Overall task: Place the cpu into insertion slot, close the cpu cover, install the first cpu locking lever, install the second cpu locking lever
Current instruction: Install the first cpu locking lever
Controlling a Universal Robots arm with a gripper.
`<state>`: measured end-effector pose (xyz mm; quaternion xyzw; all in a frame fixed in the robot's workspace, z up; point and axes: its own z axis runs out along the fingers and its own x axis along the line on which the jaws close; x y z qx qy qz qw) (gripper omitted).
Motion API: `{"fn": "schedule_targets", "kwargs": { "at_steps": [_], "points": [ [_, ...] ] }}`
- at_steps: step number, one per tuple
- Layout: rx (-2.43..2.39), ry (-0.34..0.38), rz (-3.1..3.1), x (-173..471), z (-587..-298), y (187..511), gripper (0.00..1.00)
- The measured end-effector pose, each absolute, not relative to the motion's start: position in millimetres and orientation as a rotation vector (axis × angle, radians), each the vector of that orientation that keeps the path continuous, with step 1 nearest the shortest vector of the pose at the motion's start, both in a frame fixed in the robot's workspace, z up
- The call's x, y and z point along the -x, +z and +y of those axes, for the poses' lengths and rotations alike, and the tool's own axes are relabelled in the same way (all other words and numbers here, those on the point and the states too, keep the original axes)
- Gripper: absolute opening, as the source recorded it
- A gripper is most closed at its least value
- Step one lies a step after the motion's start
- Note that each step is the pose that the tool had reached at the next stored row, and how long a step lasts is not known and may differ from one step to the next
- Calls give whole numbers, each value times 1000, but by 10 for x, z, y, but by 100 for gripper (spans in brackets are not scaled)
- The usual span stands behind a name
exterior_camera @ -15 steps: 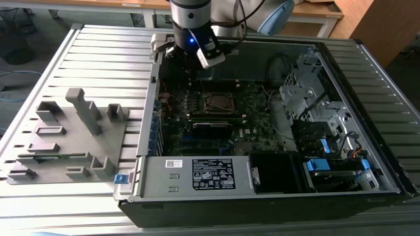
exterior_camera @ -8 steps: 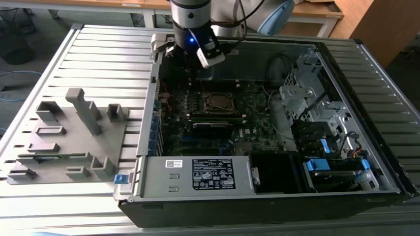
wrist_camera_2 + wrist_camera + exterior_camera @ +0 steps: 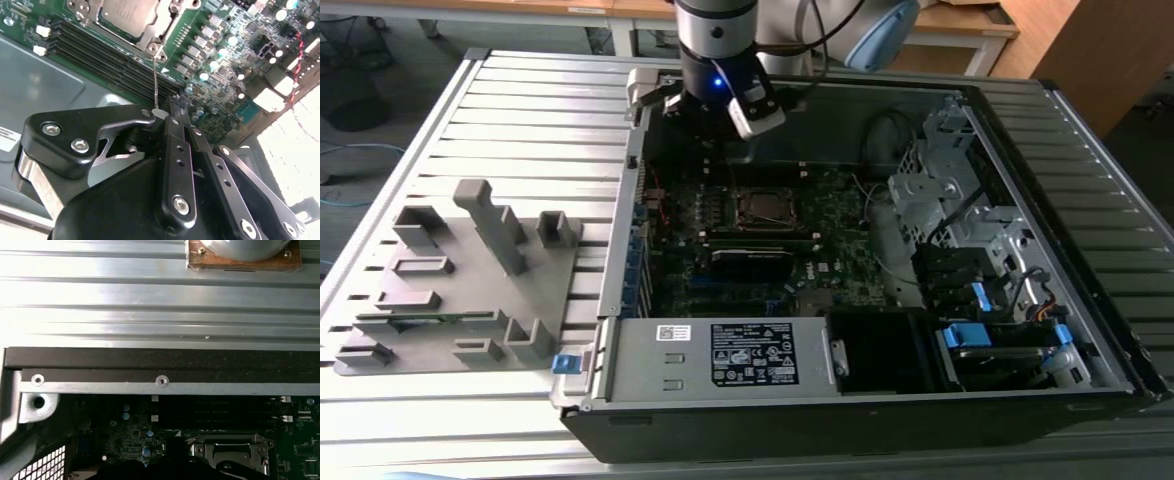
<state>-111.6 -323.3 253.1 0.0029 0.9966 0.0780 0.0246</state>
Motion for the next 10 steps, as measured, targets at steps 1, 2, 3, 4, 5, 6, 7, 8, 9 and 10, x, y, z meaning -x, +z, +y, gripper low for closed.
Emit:
{"fn": "schedule_targets", "kwargs": {
  "at_steps": [1, 2, 3, 4, 5, 6, 7, 8, 9, 10],
  "points": [
    [-9, 241, 3083, 1100, -3234, 2530, 10],
    [-9, 241, 3083, 1084, -3233, 2530, 10],
    [-9, 241, 3083, 1067, -3233, 2529, 10],
    [-9, 241, 3083, 1049, -3233, 2529, 10],
    [-9, 241, 3083, 1032, -3233, 2529, 10],
    [-9, 241, 3083, 1016, -3233, 2528, 10],
    [-9, 241, 3083, 999, -3233, 2528, 10],
    [-9, 241, 3083, 980, -3233, 2528, 10],
    [-9, 241, 3083, 962, -3233, 2528, 10],
    [-9, 241, 3083, 945, -3233, 2528, 10]
  ]
}}
